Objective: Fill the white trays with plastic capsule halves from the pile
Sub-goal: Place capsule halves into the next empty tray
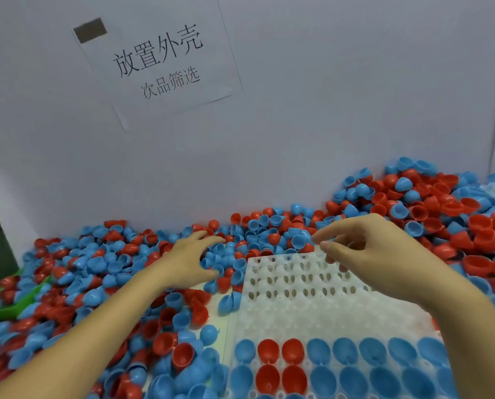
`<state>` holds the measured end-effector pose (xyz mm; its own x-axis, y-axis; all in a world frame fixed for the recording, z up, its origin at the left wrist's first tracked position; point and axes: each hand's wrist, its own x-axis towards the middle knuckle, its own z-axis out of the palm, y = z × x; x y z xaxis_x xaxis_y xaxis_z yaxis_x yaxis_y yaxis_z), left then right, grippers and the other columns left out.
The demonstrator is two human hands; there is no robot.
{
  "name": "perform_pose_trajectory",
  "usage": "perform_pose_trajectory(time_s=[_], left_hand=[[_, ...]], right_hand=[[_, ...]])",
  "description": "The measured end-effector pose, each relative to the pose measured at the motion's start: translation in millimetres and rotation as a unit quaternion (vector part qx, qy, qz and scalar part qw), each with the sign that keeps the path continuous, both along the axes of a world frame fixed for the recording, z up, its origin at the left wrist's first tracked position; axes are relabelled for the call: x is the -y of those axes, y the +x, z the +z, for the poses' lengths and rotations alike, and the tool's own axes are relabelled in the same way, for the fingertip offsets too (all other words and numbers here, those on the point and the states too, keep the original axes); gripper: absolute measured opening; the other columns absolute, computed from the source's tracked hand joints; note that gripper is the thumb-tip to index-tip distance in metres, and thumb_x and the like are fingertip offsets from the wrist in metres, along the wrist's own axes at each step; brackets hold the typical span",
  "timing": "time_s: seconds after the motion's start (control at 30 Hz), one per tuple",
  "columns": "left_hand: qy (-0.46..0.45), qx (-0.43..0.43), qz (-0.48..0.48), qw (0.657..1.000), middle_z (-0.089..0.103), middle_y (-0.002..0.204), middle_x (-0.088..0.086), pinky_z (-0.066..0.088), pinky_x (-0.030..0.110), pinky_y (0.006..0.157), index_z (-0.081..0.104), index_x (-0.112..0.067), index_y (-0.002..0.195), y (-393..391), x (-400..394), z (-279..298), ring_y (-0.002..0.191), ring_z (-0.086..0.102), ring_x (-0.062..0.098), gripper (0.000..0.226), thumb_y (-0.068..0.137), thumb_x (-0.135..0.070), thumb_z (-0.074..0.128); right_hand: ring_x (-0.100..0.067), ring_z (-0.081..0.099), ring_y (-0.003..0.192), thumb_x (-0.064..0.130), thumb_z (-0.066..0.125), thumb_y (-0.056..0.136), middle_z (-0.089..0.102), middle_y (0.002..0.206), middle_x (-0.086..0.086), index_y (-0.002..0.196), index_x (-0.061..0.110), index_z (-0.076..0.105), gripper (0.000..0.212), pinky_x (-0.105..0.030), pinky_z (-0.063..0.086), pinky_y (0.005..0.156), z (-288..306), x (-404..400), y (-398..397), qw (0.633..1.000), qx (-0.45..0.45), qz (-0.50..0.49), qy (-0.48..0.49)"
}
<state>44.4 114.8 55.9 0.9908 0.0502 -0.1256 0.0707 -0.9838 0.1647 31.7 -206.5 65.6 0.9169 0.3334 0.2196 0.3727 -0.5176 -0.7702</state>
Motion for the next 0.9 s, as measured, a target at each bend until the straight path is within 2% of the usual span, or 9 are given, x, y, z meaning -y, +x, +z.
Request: perform_pose_trajectory(time_s=[0.13,0.2,0.3,0.4,0.53,0.67,0.8,0.83,0.9], left_hand=[[-0.091,0.042,-0.01,0.995,0.038,0.159,0.001,0.036,0.041,0.117,0.04,-0.028,0.152,52,22,-3,0.143,0.039,0.021,0.058,0.099,-0.039,0.06],[-0.107,0.066,-0.005,0.992,0.038,0.158,0.005,0.035,0.045,0.117,0.04,-0.03,0.152,79,41,-3,0.143,0.038,0.026,0.06,0.098,-0.048,0.058],[-0.07,0.04,0.004,0.997,0.021,0.164,0.014,0.026,0.062,0.118,0.03,-0.04,0.155,116,78,-6,0.147,0.027,0.042,0.079,0.088,-0.072,0.056],[-0.035,-0.053,0.061,0.996,-0.007,0.167,0.019,0.02,0.065,0.118,0.006,-0.036,0.161,145,117,-20,0.15,0.01,0.051,0.111,0.074,-0.089,0.05],[0.016,-0.106,0.137,0.985,-0.024,0.164,0.021,0.009,0.077,0.114,-0.009,-0.033,0.16,164,151,-48,0.141,-0.015,0.067,0.11,0.082,-0.081,0.051],[-0.033,-0.021,0.146,0.988,-0.002,0.165,0.015,0.026,0.074,0.111,0.012,-0.037,0.157,168,143,-58,0.145,-0.008,0.06,0.103,0.079,-0.07,0.069],[-0.015,-0.028,0.15,0.988,0.011,0.163,0.018,0.031,0.071,0.11,0.019,-0.035,0.157,169,141,-60,0.146,0.001,0.058,0.101,0.078,-0.071,0.07],[-0.016,-0.016,0.149,0.989,0.024,0.159,0.017,0.037,0.064,0.108,0.025,-0.034,0.154,169,140,-60,0.145,0.012,0.054,0.096,0.078,-0.069,0.072],[-0.033,0.039,0.15,0.987,0.049,0.141,0.007,0.044,0.037,0.084,0.038,-0.031,0.146,171,132,-60,0.136,0.035,0.038,0.081,0.08,-0.057,0.076]], right_hand=[[0.008,0.063,0.074,0.036,0.06,0.095,0.071,0.079,0.014,0.107,0.043,0.069,0.016,-0.015,0.048,0.06,-2,0,0,1.0,-0.003,0.0,0.002],[0.01,0.062,0.074,0.037,0.06,0.095,0.07,0.078,0.015,0.105,0.045,0.069,0.015,-0.014,0.049,0.056,-2,3,0,1.0,-0.005,-0.002,0.007],[0.01,0.063,0.077,0.038,0.059,0.095,0.067,0.08,0.029,0.1,0.048,0.067,0.014,-0.015,0.052,0.058,-1,7,1,1.0,-0.003,0.001,0.009],[0.009,0.064,0.076,0.039,0.059,0.095,0.065,0.081,0.036,0.098,0.051,0.066,0.014,-0.013,0.053,0.062,0,9,2,1.0,0.001,0.006,0.017],[0.005,0.065,0.074,0.038,0.059,0.094,0.067,0.081,0.033,0.097,0.05,0.066,0.014,-0.014,0.054,0.062,-1,14,3,1.0,-0.003,0.002,0.027],[0.002,0.066,0.072,0.039,0.059,0.093,0.068,0.081,0.031,0.098,0.048,0.068,0.014,-0.018,0.057,0.066,-3,18,4,0.999,-0.006,-0.007,0.041],[0.007,0.064,0.075,0.038,0.059,0.095,0.067,0.081,0.033,0.098,0.049,0.067,0.014,-0.011,0.053,0.062,-4,18,4,0.999,-0.008,-0.004,0.039],[0.008,0.064,0.076,0.037,0.058,0.095,0.066,0.082,0.033,0.098,0.049,0.067,0.015,-0.01,0.052,0.061,-4,17,3,0.999,-0.01,-0.001,0.038],[0.01,0.063,0.077,0.037,0.058,0.096,0.065,0.083,0.035,0.099,0.049,0.067,0.015,-0.009,0.05,0.059,-3,16,3,0.999,-0.013,0.002,0.035]])
